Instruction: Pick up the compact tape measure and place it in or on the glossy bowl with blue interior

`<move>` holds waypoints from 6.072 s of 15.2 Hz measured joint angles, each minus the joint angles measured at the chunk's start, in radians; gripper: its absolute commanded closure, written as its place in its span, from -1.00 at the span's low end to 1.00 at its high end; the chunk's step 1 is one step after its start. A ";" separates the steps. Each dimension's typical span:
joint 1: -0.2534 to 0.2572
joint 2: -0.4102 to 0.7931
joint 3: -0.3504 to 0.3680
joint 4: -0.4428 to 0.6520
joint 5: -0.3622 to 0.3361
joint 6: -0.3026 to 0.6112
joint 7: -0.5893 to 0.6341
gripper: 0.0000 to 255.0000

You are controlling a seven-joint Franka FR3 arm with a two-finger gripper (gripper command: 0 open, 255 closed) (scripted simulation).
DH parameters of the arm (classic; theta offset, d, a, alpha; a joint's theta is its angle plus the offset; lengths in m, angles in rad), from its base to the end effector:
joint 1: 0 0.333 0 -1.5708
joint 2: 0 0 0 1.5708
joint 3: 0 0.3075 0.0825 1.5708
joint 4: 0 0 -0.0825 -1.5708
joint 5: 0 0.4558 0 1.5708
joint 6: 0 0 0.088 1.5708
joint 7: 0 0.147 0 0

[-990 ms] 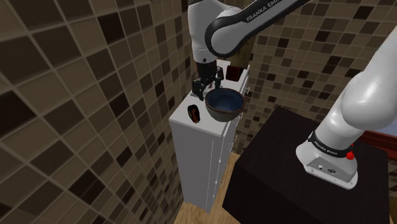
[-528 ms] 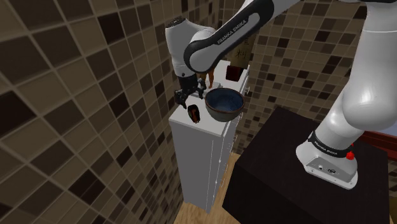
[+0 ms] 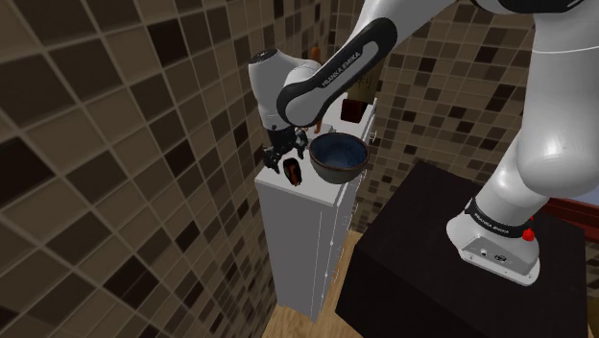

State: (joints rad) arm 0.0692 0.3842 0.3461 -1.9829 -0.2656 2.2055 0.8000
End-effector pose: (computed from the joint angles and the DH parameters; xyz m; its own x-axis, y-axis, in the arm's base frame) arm 0.5883 0.2462 0.1737 0.9724 -0.2283 -0.0481 -0.2198 -0.9654 0.1403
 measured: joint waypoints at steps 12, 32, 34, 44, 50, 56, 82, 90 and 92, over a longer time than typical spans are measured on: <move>0.002 0.014 -0.004 -0.002 -0.008 0.016 0.005 1.00; -0.015 -0.090 0.019 0.041 0.049 -0.121 -0.042 1.00; -0.017 -0.105 0.023 0.052 0.058 -0.146 -0.049 1.00; -0.022 -0.166 0.032 0.107 0.090 -0.256 -0.075 1.00; -0.024 -0.198 0.036 0.154 0.107 -0.331 -0.090 1.00; -0.071 -0.346 0.015 -0.002 0.156 -0.305 -0.171 1.00; -0.129 -0.520 -0.052 -0.401 0.188 -0.059 -0.297 1.00; -0.129 -0.520 -0.052 -0.401 0.187 -0.058 -0.297 -1.00; -0.128 -0.529 -0.052 -0.393 0.191 -0.074 -0.300 -1.00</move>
State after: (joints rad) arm -0.0592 -0.1445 0.2942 -2.3762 -0.0745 2.1317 0.5001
